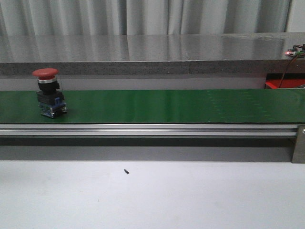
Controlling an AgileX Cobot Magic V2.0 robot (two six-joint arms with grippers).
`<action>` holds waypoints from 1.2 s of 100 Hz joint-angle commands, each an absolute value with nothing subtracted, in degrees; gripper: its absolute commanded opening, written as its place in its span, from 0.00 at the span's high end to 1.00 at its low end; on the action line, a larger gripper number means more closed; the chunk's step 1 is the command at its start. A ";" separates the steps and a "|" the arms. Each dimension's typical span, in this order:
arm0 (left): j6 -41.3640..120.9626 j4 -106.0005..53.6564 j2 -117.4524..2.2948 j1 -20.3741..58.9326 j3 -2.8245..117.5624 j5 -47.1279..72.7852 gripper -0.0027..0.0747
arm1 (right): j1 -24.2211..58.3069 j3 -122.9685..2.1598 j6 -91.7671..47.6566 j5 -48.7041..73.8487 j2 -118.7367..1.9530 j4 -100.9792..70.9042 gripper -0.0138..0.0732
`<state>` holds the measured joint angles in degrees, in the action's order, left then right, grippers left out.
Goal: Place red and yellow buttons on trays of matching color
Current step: 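Set the yellow button on the belt and open the left gripper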
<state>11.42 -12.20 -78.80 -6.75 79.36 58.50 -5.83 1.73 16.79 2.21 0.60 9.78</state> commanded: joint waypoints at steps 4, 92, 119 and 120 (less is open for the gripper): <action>11.40 -13.77 -72.66 -4.68 76.80 54.48 0.99 | -5.99 0.63 16.65 -2.41 1.64 10.26 0.98; 10.98 -14.39 -36.59 -4.26 36.49 38.16 0.99 | -5.99 0.63 16.65 -7.70 1.64 10.27 0.98; 10.98 -14.39 -35.15 -4.26 35.62 37.98 0.99 | -5.99 -1.87 16.65 -3.96 0.52 10.27 0.98; 10.98 -14.39 -35.15 -4.26 35.62 37.98 0.99 | -5.99 -2.36 16.65 -3.51 0.35 10.27 0.98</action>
